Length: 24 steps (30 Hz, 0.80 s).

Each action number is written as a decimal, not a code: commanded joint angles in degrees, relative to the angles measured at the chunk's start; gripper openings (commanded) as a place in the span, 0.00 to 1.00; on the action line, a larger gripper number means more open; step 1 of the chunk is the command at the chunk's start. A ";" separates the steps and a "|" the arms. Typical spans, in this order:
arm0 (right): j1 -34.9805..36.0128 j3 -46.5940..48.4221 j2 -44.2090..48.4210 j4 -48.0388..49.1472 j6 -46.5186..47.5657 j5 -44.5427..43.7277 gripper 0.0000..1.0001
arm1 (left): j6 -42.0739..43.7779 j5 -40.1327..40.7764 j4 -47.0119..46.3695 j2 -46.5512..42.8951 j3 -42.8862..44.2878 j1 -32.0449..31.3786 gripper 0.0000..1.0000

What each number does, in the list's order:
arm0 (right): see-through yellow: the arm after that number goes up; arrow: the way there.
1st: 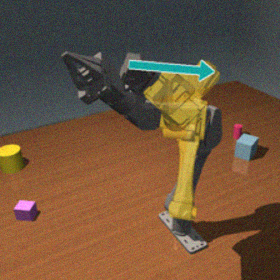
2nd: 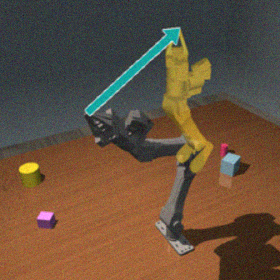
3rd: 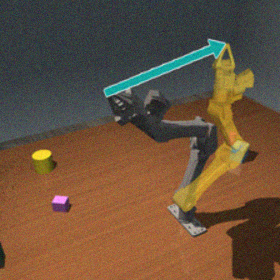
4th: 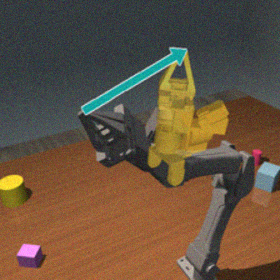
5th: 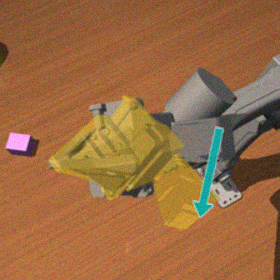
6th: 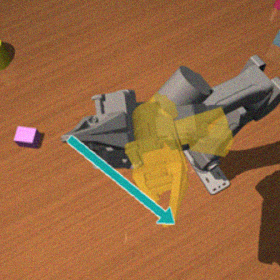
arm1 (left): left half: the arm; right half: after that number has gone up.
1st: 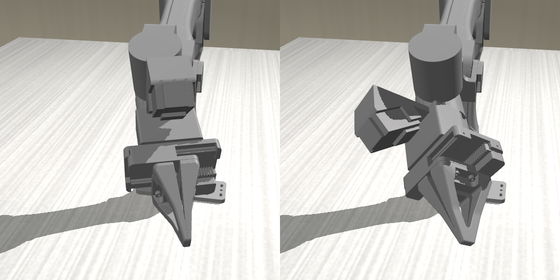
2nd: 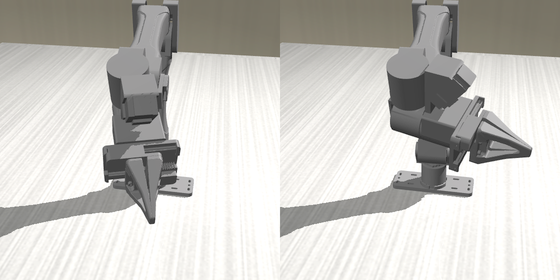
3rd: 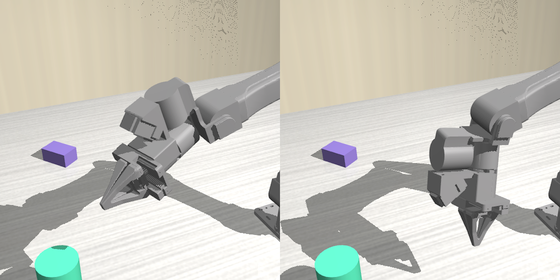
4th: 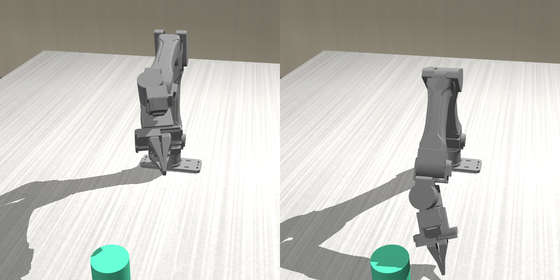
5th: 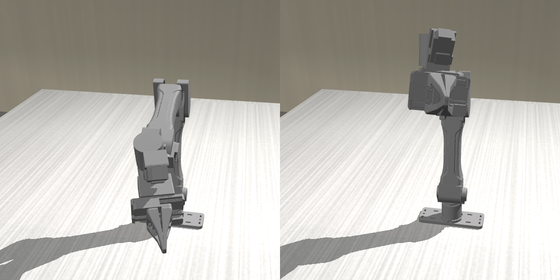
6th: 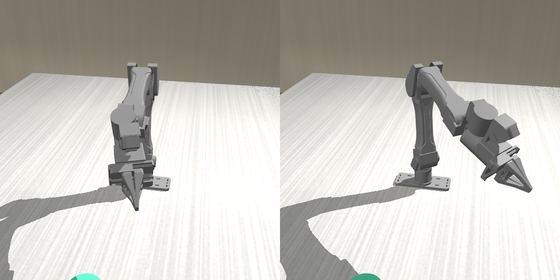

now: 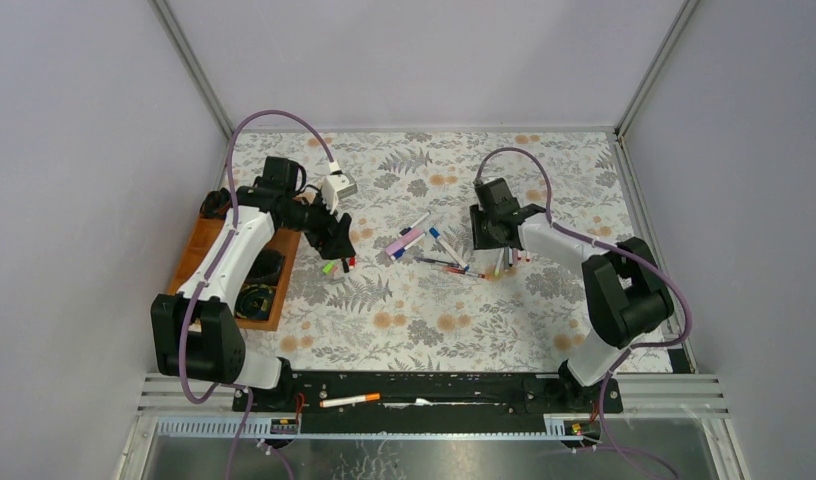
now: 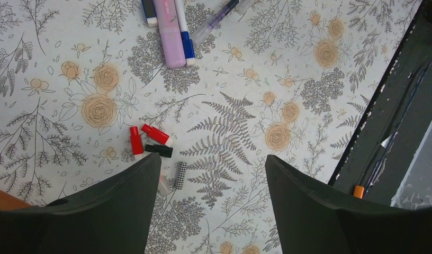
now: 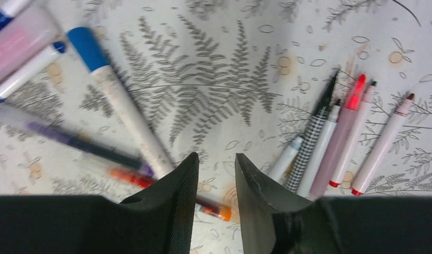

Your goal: Open the pen caps

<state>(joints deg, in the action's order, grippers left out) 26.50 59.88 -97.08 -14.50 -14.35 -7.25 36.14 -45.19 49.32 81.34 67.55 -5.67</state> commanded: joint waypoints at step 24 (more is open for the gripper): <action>4.45 -8.15 1.56 0.80 2.49 18.73 0.66 | 3.51 -2.88 4.82 -1.80 4.07 0.31 0.80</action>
<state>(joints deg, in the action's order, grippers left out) 28.88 51.83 -94.50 -14.48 -11.64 10.24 38.50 -46.37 52.62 81.01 69.36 -5.67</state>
